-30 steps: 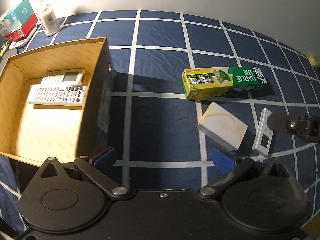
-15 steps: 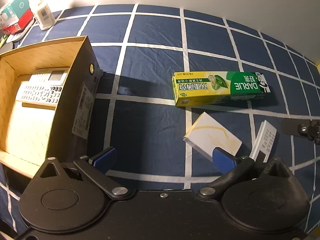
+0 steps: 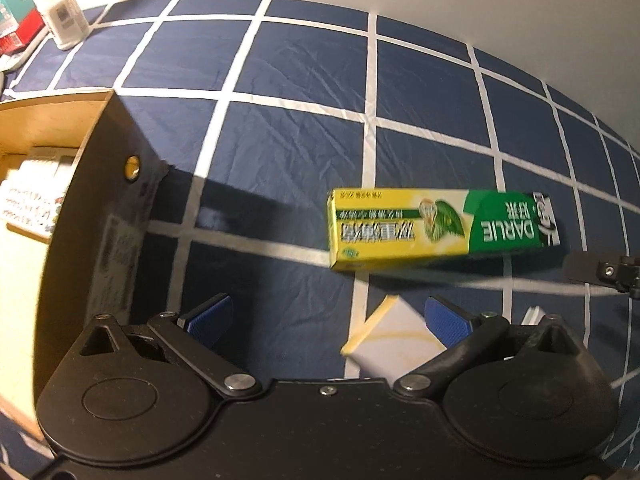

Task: Organize objects
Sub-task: 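Close the left gripper around the middle of the DARLIE toothpaste box, then lift the toothpaste box with the left gripper and carry it over the cardboard box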

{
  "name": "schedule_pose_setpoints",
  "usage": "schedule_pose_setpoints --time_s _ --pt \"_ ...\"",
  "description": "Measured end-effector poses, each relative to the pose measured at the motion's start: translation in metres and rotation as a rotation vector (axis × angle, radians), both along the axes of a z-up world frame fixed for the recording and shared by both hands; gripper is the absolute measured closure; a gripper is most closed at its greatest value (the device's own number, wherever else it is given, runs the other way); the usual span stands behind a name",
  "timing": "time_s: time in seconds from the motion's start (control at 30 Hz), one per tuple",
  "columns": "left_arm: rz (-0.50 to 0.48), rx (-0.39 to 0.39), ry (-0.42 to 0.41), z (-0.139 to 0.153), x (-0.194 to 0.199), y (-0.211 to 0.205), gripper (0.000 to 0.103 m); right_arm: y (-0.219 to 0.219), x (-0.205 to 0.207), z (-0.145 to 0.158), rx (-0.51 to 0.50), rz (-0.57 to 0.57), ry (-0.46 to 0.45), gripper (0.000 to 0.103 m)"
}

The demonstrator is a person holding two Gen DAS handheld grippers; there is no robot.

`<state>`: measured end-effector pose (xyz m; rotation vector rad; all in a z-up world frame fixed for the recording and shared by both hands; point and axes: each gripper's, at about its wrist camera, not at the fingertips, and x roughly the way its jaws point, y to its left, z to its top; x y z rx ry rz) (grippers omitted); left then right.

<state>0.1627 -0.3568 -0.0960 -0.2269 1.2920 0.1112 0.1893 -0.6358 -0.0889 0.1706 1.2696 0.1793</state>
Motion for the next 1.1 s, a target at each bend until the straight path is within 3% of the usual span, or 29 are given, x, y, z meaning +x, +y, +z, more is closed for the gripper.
schedule_pose_setpoints --time_s 0.47,0.63,0.87,1.1 --pt "-0.009 -0.031 0.069 -0.045 0.055 -0.013 0.000 -0.005 0.066 -0.061 0.060 0.070 0.103 0.000" --pt "-0.045 -0.037 0.084 -0.051 0.064 -0.021 0.000 -0.002 0.075 -0.071 0.080 0.086 0.120 0.000" --pt "-0.022 -0.095 0.082 -0.058 0.070 -0.022 0.000 0.007 0.081 -0.079 0.068 0.122 0.140 0.000" --pt "-0.033 -0.105 0.080 -0.060 0.071 -0.029 0.000 0.008 0.084 -0.085 0.059 0.116 0.158 0.000"
